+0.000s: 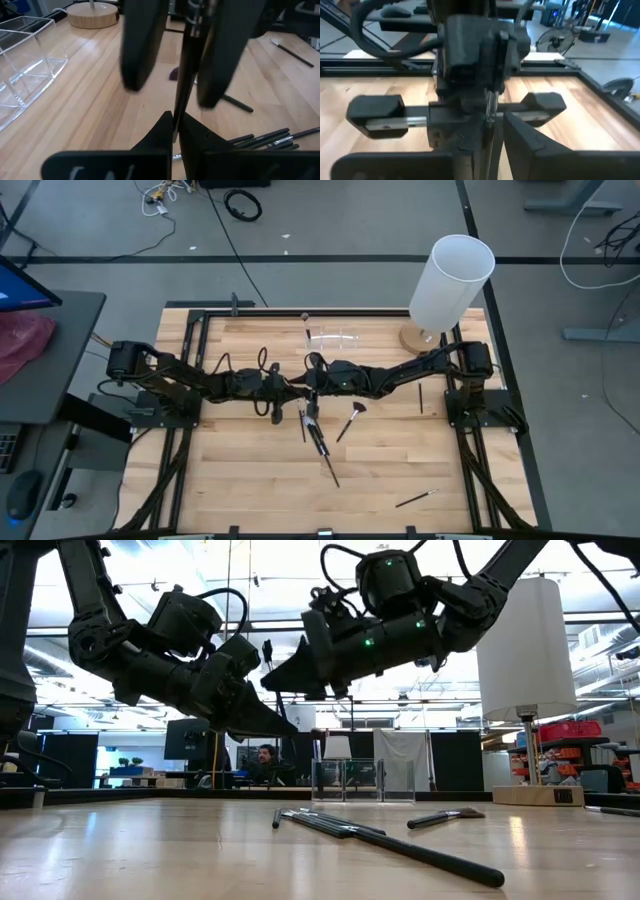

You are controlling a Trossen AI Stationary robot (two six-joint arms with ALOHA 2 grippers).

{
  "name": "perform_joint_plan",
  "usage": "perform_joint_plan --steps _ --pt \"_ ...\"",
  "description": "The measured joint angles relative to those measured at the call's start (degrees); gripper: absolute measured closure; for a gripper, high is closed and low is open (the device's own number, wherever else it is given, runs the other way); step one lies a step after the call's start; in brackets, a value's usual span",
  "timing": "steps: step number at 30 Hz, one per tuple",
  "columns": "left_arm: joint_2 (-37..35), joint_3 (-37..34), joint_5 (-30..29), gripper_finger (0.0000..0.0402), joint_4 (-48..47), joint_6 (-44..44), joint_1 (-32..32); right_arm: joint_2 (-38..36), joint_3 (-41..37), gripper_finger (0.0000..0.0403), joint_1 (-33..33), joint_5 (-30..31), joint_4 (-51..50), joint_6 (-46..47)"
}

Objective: Pick & Place Makeup Supplies
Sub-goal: Put the black makeup brush into the transparent organizer

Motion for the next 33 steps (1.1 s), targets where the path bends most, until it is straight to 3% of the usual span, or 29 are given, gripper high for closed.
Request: perform_joint_plan --steps 13,18,28,33 --pt "0.0 0.0 0.0 0.0385 -0.3 0.1 -0.1 -0.1 0.0 0.0391 0.4 1.0 3.0 -0.7" --pt "0.0 0.0 -0.6 0.0378 -0.2 -0.1 0.0 -1.0 0.0 0.0393 0.4 3.4 1.8 0.3" --pt "0.0 -0.1 0.2 0.0255 -0.4 -1.3 -0.1 -11.7 -4.5 0.0393 -1.5 15.9 -2.6 -3.2" --pt "0.0 -0.1 0.2 0.0217 -0.4 -1.2 -0.1 -14.4 -8.4 0.0393 -6.4 18.3 3.0 -0.7"
